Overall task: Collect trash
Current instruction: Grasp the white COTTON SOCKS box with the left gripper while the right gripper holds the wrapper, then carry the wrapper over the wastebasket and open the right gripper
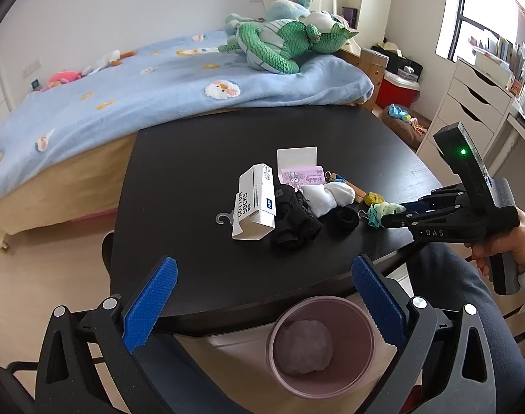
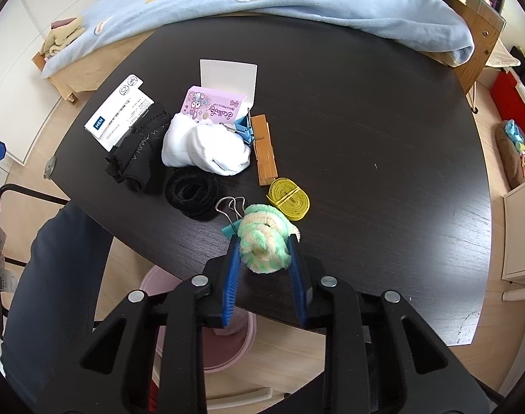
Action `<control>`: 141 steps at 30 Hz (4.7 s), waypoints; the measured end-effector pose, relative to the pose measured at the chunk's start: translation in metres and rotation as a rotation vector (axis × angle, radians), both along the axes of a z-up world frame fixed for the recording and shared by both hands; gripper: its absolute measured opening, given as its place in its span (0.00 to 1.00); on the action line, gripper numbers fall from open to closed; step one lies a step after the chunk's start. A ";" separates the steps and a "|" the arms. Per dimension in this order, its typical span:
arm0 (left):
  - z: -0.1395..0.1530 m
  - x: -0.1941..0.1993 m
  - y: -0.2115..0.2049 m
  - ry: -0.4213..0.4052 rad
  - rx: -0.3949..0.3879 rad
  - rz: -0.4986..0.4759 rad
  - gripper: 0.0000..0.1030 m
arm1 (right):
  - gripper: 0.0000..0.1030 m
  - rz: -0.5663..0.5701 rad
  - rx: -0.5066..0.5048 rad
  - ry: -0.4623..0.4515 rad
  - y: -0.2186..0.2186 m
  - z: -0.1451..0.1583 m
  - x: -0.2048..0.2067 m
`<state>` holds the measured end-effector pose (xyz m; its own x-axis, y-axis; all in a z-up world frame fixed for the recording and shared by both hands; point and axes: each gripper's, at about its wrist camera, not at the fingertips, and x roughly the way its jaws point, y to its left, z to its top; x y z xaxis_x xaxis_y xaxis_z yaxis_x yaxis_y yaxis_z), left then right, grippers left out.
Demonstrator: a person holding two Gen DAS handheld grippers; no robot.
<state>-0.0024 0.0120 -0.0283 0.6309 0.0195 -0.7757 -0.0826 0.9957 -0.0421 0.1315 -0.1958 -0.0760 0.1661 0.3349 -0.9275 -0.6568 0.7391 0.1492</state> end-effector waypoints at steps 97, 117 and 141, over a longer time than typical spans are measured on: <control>0.001 0.081 0.029 0.143 0.015 -0.036 0.21 | 0.23 -0.074 0.120 -0.125 -0.028 0.067 -0.006; 0.024 0.000 -0.029 0.012 0.004 -0.143 0.22 | 0.23 0.014 0.179 -0.213 -0.031 0.107 -0.080; 0.005 -0.058 -0.035 0.018 -0.033 -0.110 0.22 | 0.23 0.105 0.202 -0.133 -0.024 0.084 -0.145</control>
<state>-0.0604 -0.0228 -0.0232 0.6141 -0.0754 -0.7856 0.0265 0.9968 -0.0750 -0.0135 -0.2194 0.0075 0.2372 0.5331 -0.8121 -0.7519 0.6301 0.1940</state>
